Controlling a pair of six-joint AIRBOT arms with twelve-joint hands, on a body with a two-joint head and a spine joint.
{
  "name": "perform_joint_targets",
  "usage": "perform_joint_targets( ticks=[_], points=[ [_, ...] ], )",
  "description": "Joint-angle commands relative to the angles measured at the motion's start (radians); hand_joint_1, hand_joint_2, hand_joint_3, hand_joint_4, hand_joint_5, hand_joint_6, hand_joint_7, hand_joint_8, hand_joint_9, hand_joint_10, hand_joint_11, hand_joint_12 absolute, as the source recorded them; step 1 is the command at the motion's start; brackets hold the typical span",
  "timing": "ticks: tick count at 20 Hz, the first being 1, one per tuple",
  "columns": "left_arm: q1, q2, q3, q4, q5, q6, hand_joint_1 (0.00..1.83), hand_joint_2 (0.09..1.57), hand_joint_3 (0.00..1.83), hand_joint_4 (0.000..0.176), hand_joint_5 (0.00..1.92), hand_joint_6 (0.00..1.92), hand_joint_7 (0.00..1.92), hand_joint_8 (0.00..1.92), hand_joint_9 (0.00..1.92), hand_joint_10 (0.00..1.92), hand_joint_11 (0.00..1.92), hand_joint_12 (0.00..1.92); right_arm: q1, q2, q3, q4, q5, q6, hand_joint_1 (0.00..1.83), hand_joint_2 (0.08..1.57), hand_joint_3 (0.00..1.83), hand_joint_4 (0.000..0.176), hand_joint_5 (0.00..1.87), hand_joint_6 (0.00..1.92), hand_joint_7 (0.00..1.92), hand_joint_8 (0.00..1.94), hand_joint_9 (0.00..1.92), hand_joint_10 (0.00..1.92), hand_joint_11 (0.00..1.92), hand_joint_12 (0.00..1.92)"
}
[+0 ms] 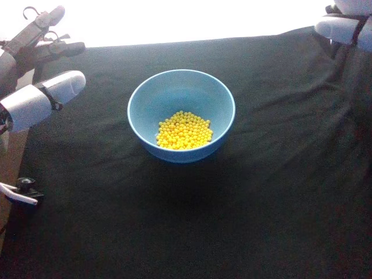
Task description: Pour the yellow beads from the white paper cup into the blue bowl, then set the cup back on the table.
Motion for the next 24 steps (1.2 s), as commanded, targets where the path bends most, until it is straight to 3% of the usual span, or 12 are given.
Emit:
perform_joint_targets(
  ticks=[1, 7, 9, 13, 16, 18, 21, 23, 24],
  points=[
    [-0.001, -0.016, 0.000, 0.005, -0.094, -0.016, 0.88, 1.19, 0.00, 0.000, 0.20, 0.01, 0.70, 0.00, 0.37, 0.00, 0.00, 0.36, 0.004, -0.002, -0.001, 0.022, 0.144, 0.011, 1.23, 1.19, 0.00, 0.000, 0.67, 1.34, 1.01, 1.06, 1.38, 0.01, 1.00, 0.81],
    [-0.001, -0.021, 0.002, 0.003, -0.098, -0.020, 0.88, 1.19, 0.00, 0.000, 0.19, 0.00, 0.70, 0.00, 0.36, 0.00, 0.00, 0.32, -0.051, -0.041, -0.007, 0.158, 0.235, 0.025, 1.23, 1.16, 0.00, 0.000, 0.75, 1.31, 1.07, 0.89, 1.39, 0.01, 1.02, 0.76],
    [-0.001, -0.022, 0.002, 0.003, -0.098, -0.021, 0.86, 1.20, 0.00, 0.003, 0.21, 0.00, 0.70, 0.00, 0.36, 0.00, 0.00, 0.33, -0.058, -0.054, -0.007, 0.180, 0.237, 0.026, 1.24, 1.13, 0.00, 0.000, 0.81, 1.27, 1.12, 0.75, 1.39, 0.01, 1.00, 0.74],
    [-0.001, -0.026, 0.005, 0.003, -0.096, -0.023, 0.88, 1.21, 0.01, 0.009, 0.22, 0.00, 0.72, 0.00, 0.42, 0.01, 0.00, 0.43, -0.069, -0.076, -0.003, 0.232, 0.252, 0.037, 1.22, 1.15, 0.00, 0.000, 0.79, 1.32, 1.05, 0.86, 1.36, 0.00, 0.97, 0.79],
    [-0.001, -0.028, 0.007, 0.003, -0.094, -0.023, 0.87, 1.20, 0.00, 0.010, 0.21, 0.00, 0.72, 0.00, 0.39, 0.01, 0.00, 0.33, -0.076, -0.088, 0.006, 0.240, 0.252, 0.040, 1.23, 1.15, 0.00, 0.000, 0.81, 1.32, 1.06, 0.82, 1.36, 0.00, 1.01, 0.72],
    [-0.001, -0.032, 0.009, 0.005, -0.092, -0.024, 0.86, 1.20, 0.00, 0.009, 0.21, 0.00, 0.73, 0.00, 0.40, 0.00, 0.00, 0.36, -0.083, -0.101, 0.018, 0.240, 0.251, 0.049, 1.24, 1.15, 0.00, 0.000, 0.77, 1.23, 1.06, 0.93, 1.38, 0.01, 1.08, 0.68],
    [-0.001, -0.035, 0.012, 0.006, -0.088, -0.026, 0.88, 1.21, 0.00, 0.007, 0.20, 0.00, 0.73, 0.00, 0.44, 0.00, 0.00, 0.19, -0.090, -0.115, 0.035, 0.240, 0.243, 0.075, 1.25, 1.12, 0.00, 0.000, 0.91, 1.26, 1.09, 0.64, 1.18, 0.00, 0.87, 0.46],
    [-0.001, -0.035, 0.013, 0.008, -0.087, -0.027, 0.89, 1.21, 0.00, 0.002, 0.20, 0.00, 0.73, 0.00, 0.45, 0.00, 0.00, 0.22, -0.091, -0.117, 0.038, 0.240, 0.235, 0.075, 1.24, 1.12, 0.00, 0.000, 0.97, 1.20, 1.00, 0.72, 0.99, 0.00, 0.66, 0.36],
    [-0.001, -0.036, 0.013, 0.009, -0.086, -0.027, 0.89, 1.20, 0.00, 0.008, 0.21, 0.00, 0.74, 0.00, 0.46, 0.00, 0.00, 0.19, -0.092, -0.117, 0.039, 0.240, 0.232, 0.075, 1.19, 1.09, 0.00, 0.000, 1.02, 0.95, 0.92, 0.28, 0.81, 0.00, 0.50, 0.29]
  ],
)
